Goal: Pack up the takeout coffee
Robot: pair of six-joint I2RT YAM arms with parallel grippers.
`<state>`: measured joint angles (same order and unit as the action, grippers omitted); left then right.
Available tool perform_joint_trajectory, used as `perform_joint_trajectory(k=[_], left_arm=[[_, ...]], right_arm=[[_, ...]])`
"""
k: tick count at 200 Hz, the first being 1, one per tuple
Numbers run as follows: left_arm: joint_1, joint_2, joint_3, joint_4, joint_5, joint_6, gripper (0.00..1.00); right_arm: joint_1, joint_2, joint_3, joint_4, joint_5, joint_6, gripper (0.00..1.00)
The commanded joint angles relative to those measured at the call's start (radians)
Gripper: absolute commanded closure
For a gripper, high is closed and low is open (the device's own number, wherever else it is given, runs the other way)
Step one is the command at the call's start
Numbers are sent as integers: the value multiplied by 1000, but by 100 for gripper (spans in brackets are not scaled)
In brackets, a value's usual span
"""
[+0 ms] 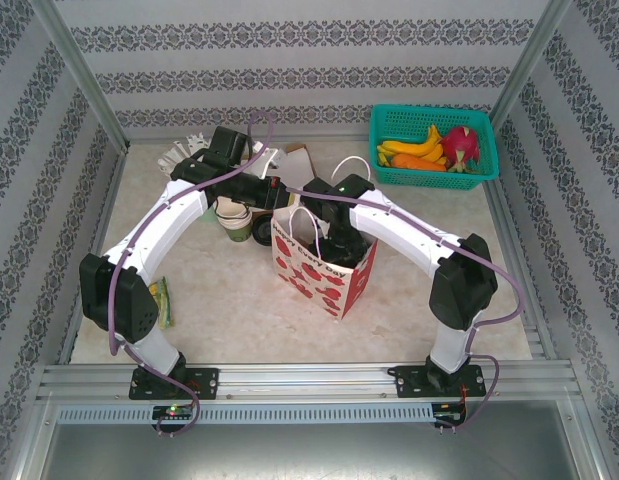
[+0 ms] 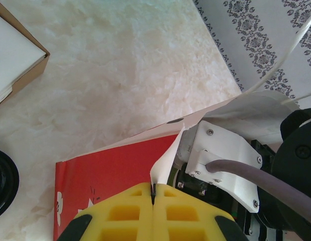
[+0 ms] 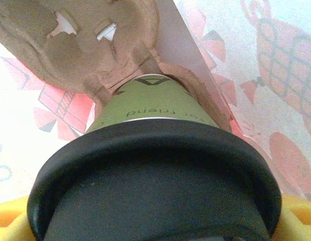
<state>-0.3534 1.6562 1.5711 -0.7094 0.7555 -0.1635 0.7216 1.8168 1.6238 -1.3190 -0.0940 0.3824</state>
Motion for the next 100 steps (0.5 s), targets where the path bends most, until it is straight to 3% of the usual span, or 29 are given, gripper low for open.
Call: perform_joint_trajectory(k=[1,100], left_arm=[[-7,-14,12,-14,-15,18,100],[-6,-13,13,-15,-15,17,100]], right_arm=[[-13,6,-39,23,18,-17,39],[-21,11,-77,67,10,-21,40]])
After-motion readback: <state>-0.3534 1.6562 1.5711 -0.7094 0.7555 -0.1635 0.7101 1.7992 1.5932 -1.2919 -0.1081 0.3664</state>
